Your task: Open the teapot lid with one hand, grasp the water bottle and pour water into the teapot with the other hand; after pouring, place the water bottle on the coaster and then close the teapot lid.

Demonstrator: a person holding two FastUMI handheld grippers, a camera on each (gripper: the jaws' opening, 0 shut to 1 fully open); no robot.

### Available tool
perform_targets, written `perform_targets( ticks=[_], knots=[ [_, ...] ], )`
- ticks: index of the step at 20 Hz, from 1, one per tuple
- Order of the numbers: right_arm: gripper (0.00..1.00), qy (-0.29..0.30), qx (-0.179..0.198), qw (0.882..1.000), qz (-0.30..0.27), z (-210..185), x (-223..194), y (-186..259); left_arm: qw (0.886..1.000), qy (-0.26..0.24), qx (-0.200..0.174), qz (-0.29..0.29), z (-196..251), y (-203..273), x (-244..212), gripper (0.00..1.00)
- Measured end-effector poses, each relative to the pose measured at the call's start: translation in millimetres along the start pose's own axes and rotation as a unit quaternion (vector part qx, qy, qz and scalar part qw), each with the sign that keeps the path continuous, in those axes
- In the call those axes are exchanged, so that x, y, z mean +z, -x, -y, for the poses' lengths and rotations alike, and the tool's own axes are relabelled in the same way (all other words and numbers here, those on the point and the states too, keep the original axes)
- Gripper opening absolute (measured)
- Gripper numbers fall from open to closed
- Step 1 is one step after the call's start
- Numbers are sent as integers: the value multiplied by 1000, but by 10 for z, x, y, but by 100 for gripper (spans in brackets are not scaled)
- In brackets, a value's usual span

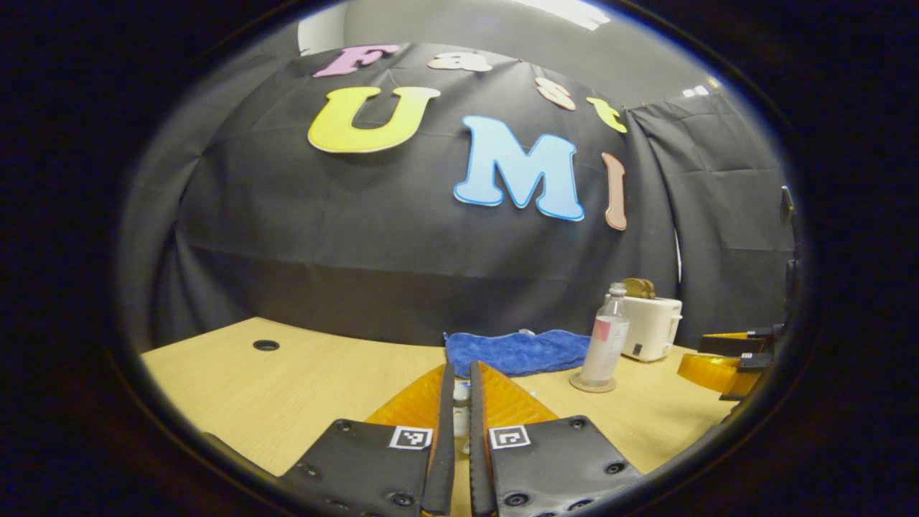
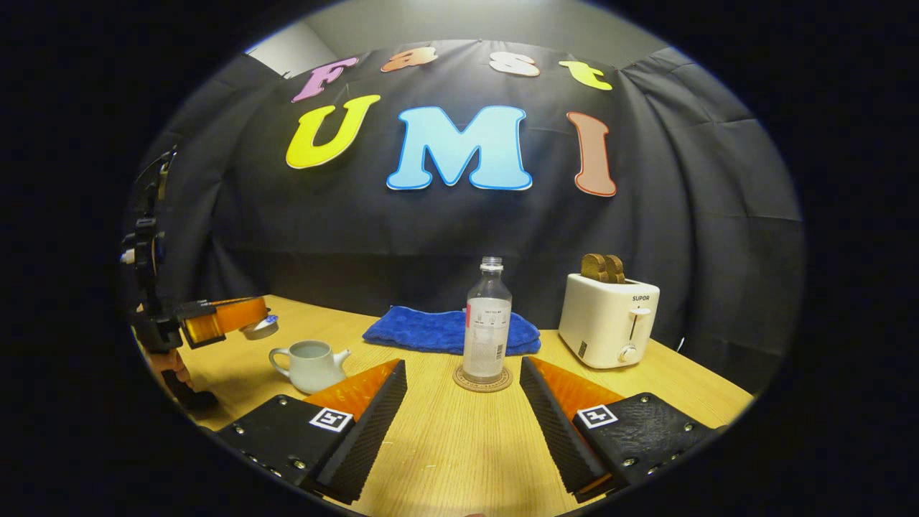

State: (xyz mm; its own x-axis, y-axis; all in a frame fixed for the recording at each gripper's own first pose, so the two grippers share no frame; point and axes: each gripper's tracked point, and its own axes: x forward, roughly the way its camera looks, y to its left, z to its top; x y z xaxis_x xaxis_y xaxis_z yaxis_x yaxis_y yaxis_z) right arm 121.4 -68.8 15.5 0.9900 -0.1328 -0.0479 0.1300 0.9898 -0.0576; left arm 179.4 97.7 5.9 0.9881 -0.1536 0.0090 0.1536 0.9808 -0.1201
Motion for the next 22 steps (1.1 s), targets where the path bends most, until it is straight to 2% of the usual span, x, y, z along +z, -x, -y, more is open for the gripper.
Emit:
perform_targets(
  ticks=[5,11,15,22],
  knots=[
    [98,-15,10,1000,-8,-58,-85,12,999,-26,-14,-17,293,-201,-79,16],
    [98,10,7,1000,17,-124,39,57,998,-56,-11,-40,390,-386,-205,16],
    [98,3,12,1000,18,-152,58,68,996,-74,-13,-53,434,-462,-291,16],
    [98,1,9,1000,14,-144,38,65,996,-71,-5,-51,397,-538,-362,15]
  ],
)
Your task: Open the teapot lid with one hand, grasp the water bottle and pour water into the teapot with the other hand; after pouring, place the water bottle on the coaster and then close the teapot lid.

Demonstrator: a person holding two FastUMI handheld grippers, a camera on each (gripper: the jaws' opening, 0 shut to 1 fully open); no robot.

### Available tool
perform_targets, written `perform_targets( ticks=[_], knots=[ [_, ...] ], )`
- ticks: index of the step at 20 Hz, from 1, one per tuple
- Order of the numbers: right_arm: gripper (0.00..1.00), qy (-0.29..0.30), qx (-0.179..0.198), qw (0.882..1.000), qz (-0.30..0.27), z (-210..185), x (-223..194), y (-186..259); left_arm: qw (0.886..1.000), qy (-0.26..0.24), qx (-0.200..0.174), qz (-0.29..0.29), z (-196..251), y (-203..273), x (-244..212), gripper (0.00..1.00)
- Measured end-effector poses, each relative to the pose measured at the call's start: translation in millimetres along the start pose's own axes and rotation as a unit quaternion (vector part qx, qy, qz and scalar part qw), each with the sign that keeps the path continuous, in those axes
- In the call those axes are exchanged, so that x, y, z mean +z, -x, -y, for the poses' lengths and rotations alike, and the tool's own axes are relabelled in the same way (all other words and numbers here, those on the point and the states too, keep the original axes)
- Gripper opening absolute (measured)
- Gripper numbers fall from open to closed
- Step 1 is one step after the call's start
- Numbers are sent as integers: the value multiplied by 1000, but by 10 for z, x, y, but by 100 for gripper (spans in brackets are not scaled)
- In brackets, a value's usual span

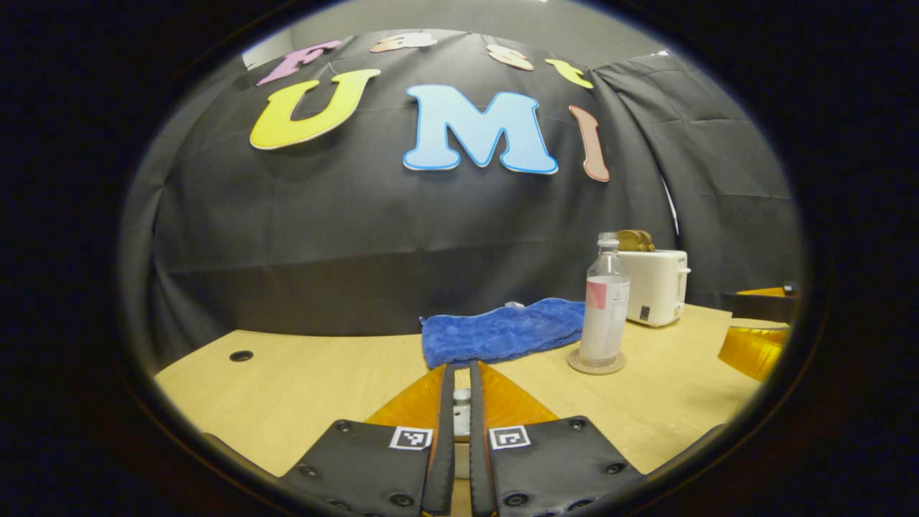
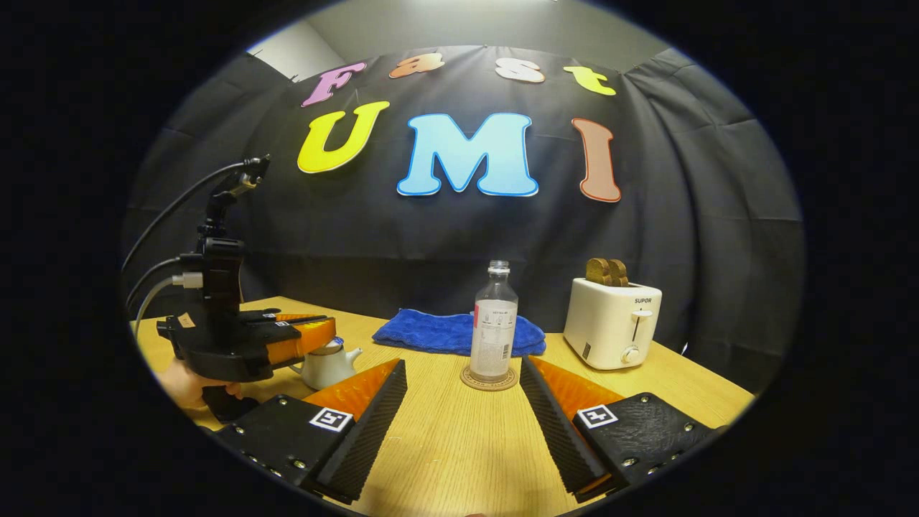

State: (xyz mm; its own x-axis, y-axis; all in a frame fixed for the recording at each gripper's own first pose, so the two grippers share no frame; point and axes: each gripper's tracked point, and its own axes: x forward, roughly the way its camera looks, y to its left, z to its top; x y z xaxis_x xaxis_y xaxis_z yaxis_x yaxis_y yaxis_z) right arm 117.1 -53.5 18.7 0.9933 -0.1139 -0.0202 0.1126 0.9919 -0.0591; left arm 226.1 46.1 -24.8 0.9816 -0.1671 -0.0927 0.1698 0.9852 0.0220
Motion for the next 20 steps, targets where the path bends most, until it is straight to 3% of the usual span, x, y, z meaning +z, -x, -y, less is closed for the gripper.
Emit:
perform_targets(
  ticks=[7,10,14,17,18,20],
  knots=[
    [98,6,1,1000,-2,-26,-32,-21,1000,8,-4,12,10,-23,40,16],
    [98,8,0,1000,-3,-25,-28,-18,1000,9,-5,10,24,-25,47,23],
    [98,10,-1,1000,-1,-25,-16,-17,1000,13,-6,3,42,2,43,23],
    [98,10,1,1000,-3,-52,-36,-11,999,31,-2,-5,69,118,54,30],
    [98,9,4,1000,-2,-69,-23,-5,999,37,3,-1,50,212,76,40],
    [98,10,5,1000,5,-102,34,31,999,34,17,10,-8,418,107,41]
  ],
)
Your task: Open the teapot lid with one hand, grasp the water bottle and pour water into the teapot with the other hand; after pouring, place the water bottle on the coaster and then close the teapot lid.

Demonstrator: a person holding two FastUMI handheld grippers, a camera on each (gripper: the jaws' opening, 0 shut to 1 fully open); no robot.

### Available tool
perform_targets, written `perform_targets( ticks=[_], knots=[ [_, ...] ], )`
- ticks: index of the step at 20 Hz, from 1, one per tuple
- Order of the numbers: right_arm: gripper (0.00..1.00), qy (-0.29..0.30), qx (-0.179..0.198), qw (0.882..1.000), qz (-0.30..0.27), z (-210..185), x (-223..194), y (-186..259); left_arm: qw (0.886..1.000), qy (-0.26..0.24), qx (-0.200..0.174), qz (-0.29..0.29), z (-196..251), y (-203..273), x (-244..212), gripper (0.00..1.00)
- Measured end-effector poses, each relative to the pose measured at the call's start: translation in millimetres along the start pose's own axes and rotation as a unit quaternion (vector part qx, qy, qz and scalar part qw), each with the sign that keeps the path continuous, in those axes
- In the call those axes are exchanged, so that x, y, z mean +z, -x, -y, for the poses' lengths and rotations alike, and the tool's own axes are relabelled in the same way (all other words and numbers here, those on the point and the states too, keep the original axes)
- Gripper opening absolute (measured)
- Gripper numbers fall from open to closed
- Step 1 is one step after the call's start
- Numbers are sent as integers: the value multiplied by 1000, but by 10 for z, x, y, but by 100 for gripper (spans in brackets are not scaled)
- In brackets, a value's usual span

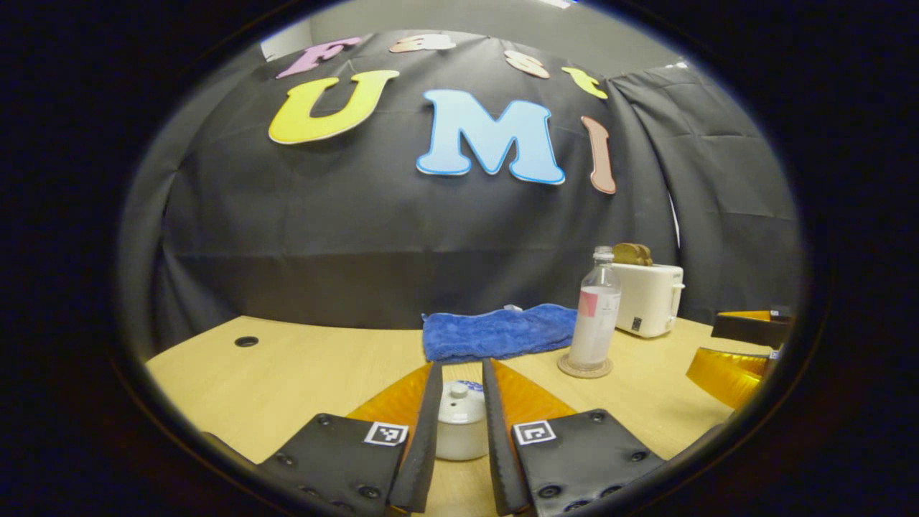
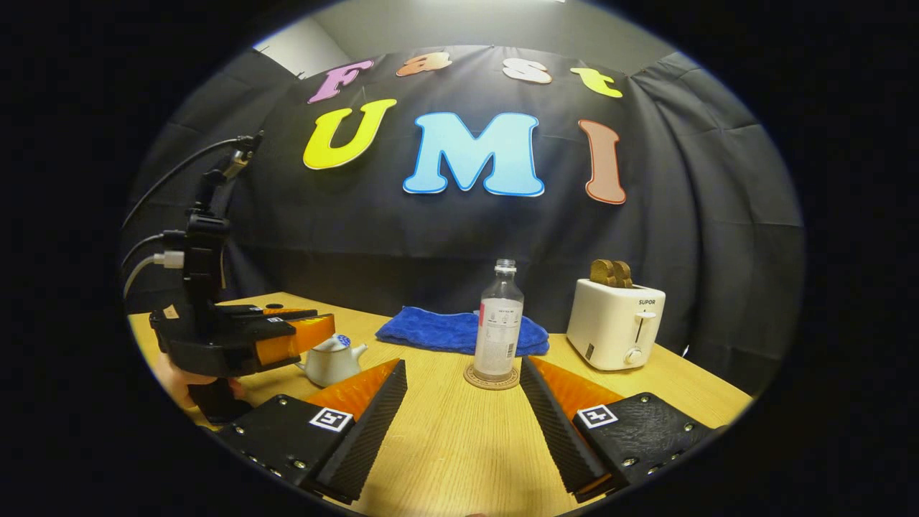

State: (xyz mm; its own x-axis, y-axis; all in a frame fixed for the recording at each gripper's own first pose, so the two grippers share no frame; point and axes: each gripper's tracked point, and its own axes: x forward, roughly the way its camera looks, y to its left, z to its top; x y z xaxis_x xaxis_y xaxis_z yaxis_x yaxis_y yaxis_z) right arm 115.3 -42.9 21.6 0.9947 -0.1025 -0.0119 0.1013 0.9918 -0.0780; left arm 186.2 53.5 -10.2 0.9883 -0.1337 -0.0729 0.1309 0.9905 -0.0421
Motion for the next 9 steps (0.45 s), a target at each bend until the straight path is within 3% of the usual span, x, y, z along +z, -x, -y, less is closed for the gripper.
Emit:
perform_targets(
  ticks=[1,9],
  knots=[
    [98,0,3,1000,5,-27,26,26,1000,-7,4,6,-15,98,22,40],
    [98,18,17,1000,8,-208,-119,401,999,-21,11,23,141,806,-12,69]
  ],
)
